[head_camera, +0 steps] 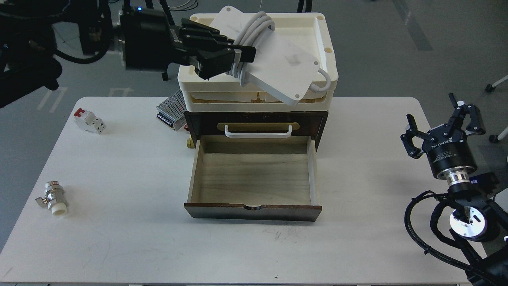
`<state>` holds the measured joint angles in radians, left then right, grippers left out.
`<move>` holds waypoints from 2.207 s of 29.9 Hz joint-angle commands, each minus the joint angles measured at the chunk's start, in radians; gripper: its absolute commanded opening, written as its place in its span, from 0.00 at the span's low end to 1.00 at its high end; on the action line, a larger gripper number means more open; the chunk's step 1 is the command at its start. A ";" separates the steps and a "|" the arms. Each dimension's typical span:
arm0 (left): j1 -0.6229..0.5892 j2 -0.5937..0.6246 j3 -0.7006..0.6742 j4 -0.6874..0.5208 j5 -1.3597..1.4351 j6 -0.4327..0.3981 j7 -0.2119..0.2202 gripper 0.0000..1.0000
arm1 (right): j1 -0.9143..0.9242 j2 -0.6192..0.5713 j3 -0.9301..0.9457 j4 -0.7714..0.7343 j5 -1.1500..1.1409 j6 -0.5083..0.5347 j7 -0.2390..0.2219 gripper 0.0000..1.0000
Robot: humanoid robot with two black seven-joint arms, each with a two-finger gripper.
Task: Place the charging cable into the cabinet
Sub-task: 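Lift the cable with the left gripper up over the cabinet top, then lower the held cable with the left gripper into the open drawer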
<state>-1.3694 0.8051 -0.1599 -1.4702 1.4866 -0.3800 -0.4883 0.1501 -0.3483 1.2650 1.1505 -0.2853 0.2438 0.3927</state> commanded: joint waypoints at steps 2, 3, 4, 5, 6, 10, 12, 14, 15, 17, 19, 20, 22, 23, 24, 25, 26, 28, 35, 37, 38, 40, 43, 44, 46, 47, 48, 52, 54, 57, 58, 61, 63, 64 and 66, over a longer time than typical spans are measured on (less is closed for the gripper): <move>0.039 -0.003 -0.001 -0.021 0.008 0.001 0.000 0.00 | 0.000 0.000 -0.001 0.000 0.000 0.000 0.000 0.99; 0.041 -0.001 0.000 -0.027 0.009 0.003 0.000 0.00 | 0.000 0.000 -0.001 0.000 0.000 0.000 0.000 1.00; 0.039 0.000 0.000 -0.035 0.008 0.004 0.000 0.00 | 0.000 0.000 -0.001 0.000 0.000 0.000 0.000 1.00; 0.041 0.000 0.002 -0.038 0.008 0.004 0.000 0.00 | -0.001 0.000 -0.001 0.000 0.000 0.000 0.000 0.99; 0.042 0.002 0.002 -0.041 0.008 0.004 0.000 0.00 | 0.000 0.000 -0.001 0.000 0.000 0.000 0.000 0.99; 0.072 0.008 -0.003 -0.076 0.009 0.007 0.000 0.00 | 0.000 0.000 -0.001 0.000 0.000 0.000 0.000 0.99; 0.073 0.011 -0.010 -0.087 0.009 0.009 0.000 0.00 | 0.000 0.000 -0.001 0.000 0.000 0.000 0.000 0.99; 0.076 0.009 -0.009 -0.088 0.009 0.009 0.000 0.01 | -0.001 0.000 -0.001 0.000 0.000 0.000 0.000 0.99; 0.079 0.009 -0.001 -0.087 0.009 0.009 0.000 0.01 | 0.000 0.000 -0.001 0.000 0.000 0.000 0.000 0.99; 0.105 0.009 0.002 -0.087 0.011 0.009 0.000 0.01 | 0.000 0.000 0.001 0.000 0.000 0.000 0.000 1.00; 0.145 0.008 0.000 -0.085 0.024 0.010 0.000 0.01 | 0.000 0.000 0.001 0.000 0.000 0.000 0.000 0.99; 0.163 0.008 -0.004 -0.085 0.046 0.015 0.000 0.01 | 0.000 0.000 0.001 0.000 0.000 0.000 0.000 1.00; 0.203 0.008 -0.006 -0.085 0.079 0.045 0.000 0.01 | 0.000 0.000 0.001 0.000 0.000 0.000 0.000 1.00; 0.222 0.011 -0.006 -0.085 0.087 0.061 0.000 0.01 | 0.000 0.000 0.001 0.000 0.000 0.000 0.000 0.99; 0.242 0.012 -0.007 -0.085 0.089 0.073 0.000 0.01 | 0.000 0.000 0.001 0.000 0.000 0.000 0.000 1.00; 0.260 0.014 -0.007 -0.085 0.089 0.081 0.000 0.01 | 0.000 0.000 0.001 0.000 0.000 0.000 0.000 0.99; 0.274 0.019 -0.007 -0.085 0.090 0.085 0.000 0.01 | 0.000 0.000 0.001 0.000 0.000 0.000 0.000 0.99; 0.300 0.034 -0.006 -0.085 0.090 0.095 0.000 0.01 | 0.000 0.000 0.001 0.000 0.000 0.000 0.000 1.00; 0.412 0.031 -0.006 -0.062 0.093 0.170 0.000 0.01 | -0.001 0.000 0.001 0.000 0.000 0.000 0.000 0.99; 0.450 0.031 -0.004 -0.042 0.093 0.196 0.000 0.01 | -0.001 0.000 -0.001 0.000 0.000 0.000 0.000 1.00; 0.466 0.029 -0.004 -0.038 0.093 0.207 0.000 0.01 | -0.001 0.000 -0.001 0.000 0.000 0.000 0.000 1.00; 0.489 0.020 -0.003 -0.036 0.095 0.225 0.000 0.01 | -0.001 0.000 -0.001 0.000 0.000 0.000 0.000 0.99; 0.518 0.003 -0.001 -0.016 0.093 0.245 0.000 0.02 | 0.000 0.000 -0.003 0.000 0.000 0.000 0.000 1.00; 0.529 0.000 -0.001 -0.010 0.093 0.250 0.000 0.02 | 0.000 0.000 -0.003 0.000 0.000 0.000 0.000 0.99; 0.546 -0.014 -0.001 -0.007 0.095 0.262 0.000 0.02 | -0.001 0.002 -0.003 0.000 0.000 0.000 0.000 1.00; 0.553 -0.021 -0.001 -0.006 0.095 0.268 0.000 0.02 | 0.000 0.000 -0.004 0.000 0.000 0.000 0.000 1.00; 0.561 -0.030 -0.001 0.002 0.093 0.273 0.000 0.02 | 0.000 0.000 -0.004 0.000 0.000 0.000 0.000 1.00; 0.570 -0.076 0.000 0.053 0.093 0.280 0.000 0.02 | -0.001 0.002 -0.004 -0.002 0.000 0.000 0.000 0.99; 0.570 -0.104 0.002 0.083 0.095 0.279 0.000 0.02 | -0.001 0.000 -0.004 0.000 0.000 0.000 0.000 1.00; 0.570 -0.150 0.003 0.129 0.095 0.280 0.000 0.03 | 0.000 0.000 -0.004 0.000 0.000 0.000 0.000 0.99; 0.570 -0.167 0.003 0.145 0.095 0.279 0.000 0.03 | 0.000 0.000 -0.004 0.000 0.000 0.000 0.000 1.00; 0.572 -0.207 0.005 0.192 0.096 0.279 0.000 0.03 | 0.000 0.000 -0.004 0.000 0.000 0.000 0.000 1.00; 0.572 -0.234 0.005 0.226 0.109 0.279 0.000 0.03 | 0.000 0.000 -0.004 0.000 0.000 0.000 0.000 1.00; 0.575 -0.248 0.007 0.238 0.112 0.279 0.000 0.03 | 0.000 0.000 -0.004 0.000 0.000 0.000 0.000 1.00; 0.585 -0.273 0.007 0.261 0.119 0.279 0.000 0.03 | 0.000 0.000 -0.003 0.000 0.000 0.000 0.000 1.00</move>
<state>-0.7951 0.5683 -0.1545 -1.2445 1.5949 -0.1006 -0.4887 0.1499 -0.3481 1.2609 1.1500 -0.2853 0.2439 0.3927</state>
